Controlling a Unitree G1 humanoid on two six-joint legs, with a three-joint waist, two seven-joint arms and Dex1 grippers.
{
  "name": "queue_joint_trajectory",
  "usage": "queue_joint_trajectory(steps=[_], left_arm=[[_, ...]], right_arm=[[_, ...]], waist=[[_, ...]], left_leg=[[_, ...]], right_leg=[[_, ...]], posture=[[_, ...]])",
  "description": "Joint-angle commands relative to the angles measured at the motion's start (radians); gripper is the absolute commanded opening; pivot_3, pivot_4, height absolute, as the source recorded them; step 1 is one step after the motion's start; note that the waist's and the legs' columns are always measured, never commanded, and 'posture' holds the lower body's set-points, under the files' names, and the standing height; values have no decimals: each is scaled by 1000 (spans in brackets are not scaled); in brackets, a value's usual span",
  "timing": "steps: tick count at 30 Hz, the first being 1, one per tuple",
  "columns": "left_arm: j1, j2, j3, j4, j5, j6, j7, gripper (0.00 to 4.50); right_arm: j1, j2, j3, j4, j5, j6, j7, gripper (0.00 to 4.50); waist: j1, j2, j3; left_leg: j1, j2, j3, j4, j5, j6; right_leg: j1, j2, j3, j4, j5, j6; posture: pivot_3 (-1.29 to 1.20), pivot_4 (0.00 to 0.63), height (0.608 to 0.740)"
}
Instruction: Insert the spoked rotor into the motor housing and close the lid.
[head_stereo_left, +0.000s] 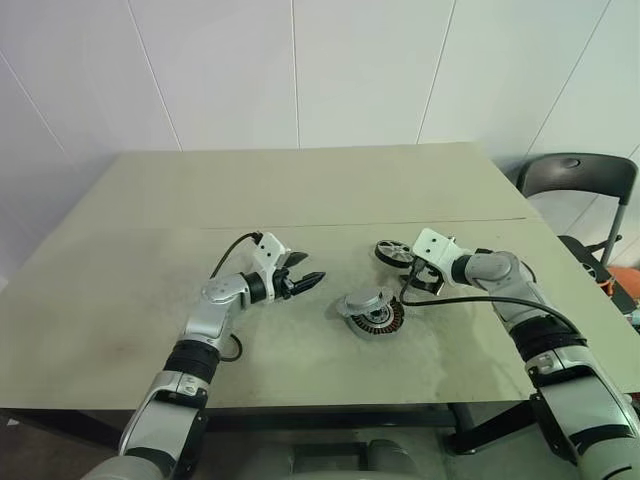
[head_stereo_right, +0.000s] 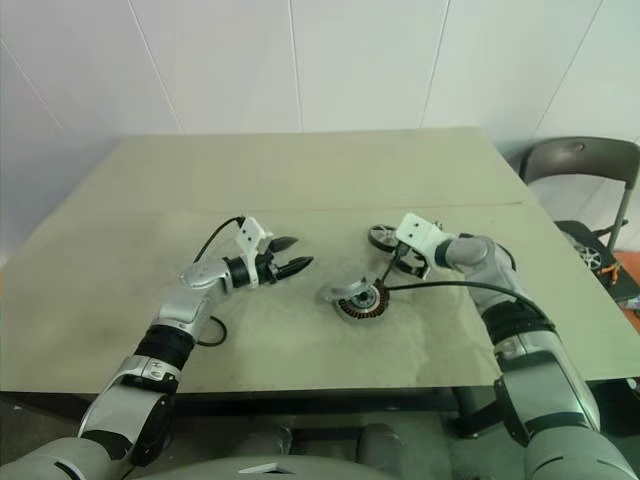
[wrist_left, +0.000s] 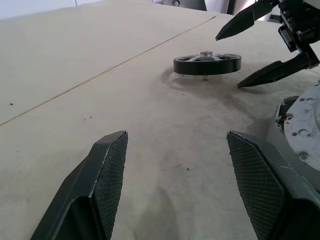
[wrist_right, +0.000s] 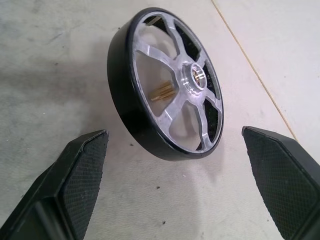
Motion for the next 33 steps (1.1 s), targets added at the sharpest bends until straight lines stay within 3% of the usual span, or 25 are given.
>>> queue_joint_trajectory(steps=[1,6,8,18,33], left_arm=[[-15,7,14,-26,1,-19,1,3374],[-17,8,11,-21,3,-20,-2,3374],[-18,9,11,-19,4,-21,-3,3374],[-17,4,6,-18,7,-22,0,3374],[-23,4,8,-13,10,-23,1,3374]], right_arm=[[-22,10,-15,-2,-3,-12,-11,4475],[2,17,-15,-28,21,10,31,4475],[21,12,-16,-55,35,22,62,4092],[32,21,-28,-70,26,32,32,812],[11,23,-46,-74,40,21,9,719]], waist=[[-1,0,0],[-1,0,0],[-1,0,0],[-1,0,0],[-1,0,0]], left_leg=[[0,0,0,0,0,0],[0,0,0,0,0,0],[0,0,0,0,0,0],[0,0,0,1,0,0],[0,0,0,1,0,0]], right_leg=[[0,0,0,0,0,0],[0,0,0,0,0,0],[1,0,0,0,0,0],[1,0,0,0,0,0],[1,0,0,0,0,0]], posture=[[0,0,740],[0,0,740],[0,0,740],[0,0,740],[0,0,740]])
